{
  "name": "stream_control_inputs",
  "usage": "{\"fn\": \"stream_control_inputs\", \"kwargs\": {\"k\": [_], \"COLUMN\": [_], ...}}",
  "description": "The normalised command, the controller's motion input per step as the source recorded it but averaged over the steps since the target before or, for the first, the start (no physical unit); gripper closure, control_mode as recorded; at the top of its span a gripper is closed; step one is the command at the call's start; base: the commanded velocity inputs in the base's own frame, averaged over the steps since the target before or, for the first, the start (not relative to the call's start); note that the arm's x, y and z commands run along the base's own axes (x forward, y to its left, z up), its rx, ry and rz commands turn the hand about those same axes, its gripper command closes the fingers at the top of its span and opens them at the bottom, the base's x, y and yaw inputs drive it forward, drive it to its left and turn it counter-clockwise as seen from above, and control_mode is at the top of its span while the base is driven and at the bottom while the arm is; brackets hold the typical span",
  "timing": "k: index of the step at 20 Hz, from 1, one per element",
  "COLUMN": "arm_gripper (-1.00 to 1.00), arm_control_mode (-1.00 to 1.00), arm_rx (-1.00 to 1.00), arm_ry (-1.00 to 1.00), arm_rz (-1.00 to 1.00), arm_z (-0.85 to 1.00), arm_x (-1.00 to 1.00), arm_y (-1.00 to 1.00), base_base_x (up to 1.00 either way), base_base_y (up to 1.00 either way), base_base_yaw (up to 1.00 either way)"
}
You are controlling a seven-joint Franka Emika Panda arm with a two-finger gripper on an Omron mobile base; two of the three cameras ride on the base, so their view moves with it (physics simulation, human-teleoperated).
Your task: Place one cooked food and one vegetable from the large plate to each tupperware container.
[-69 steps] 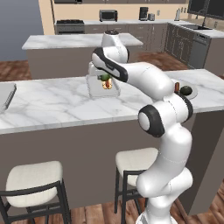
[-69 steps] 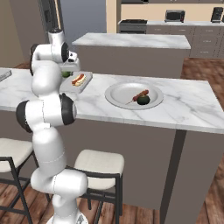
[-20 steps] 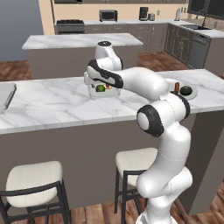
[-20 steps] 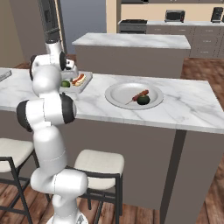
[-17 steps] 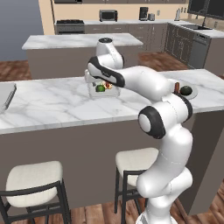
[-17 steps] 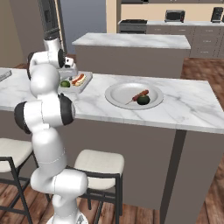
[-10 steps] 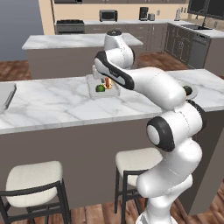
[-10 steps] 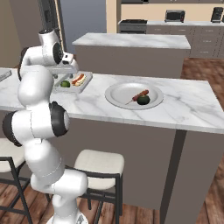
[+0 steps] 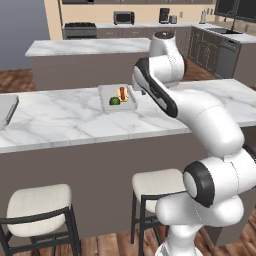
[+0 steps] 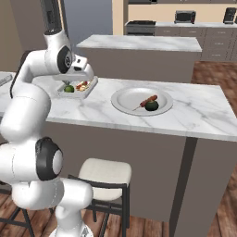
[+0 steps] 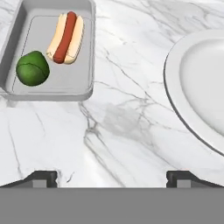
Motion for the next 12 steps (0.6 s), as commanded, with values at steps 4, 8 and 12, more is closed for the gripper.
{"fn": "stream_control_inputs", "kwargs": {"k": [4, 8, 12], "arm_gripper": [-1.0, -1.0, -1.0], "arm_control_mode": [-1.0, -1.0, -1.0], "arm_rx": [0.0, -0.02, -0.06], "arm_ry": [0.02, 0.08, 0.06], "arm_rz": [-0.11, -0.2, -0.17], "arm_z": [0.24, 0.04, 0.0], "arm_x": [-0.3, -0.06, -0.04], "arm_y": [-0.99, -1.0, -0.98], "base_base_x": [0.0, 0.0, 0.0], "base_base_y": [0.0, 0.0, 0.0], "base_base_yaw": [0.0, 0.0, 0.0]}}
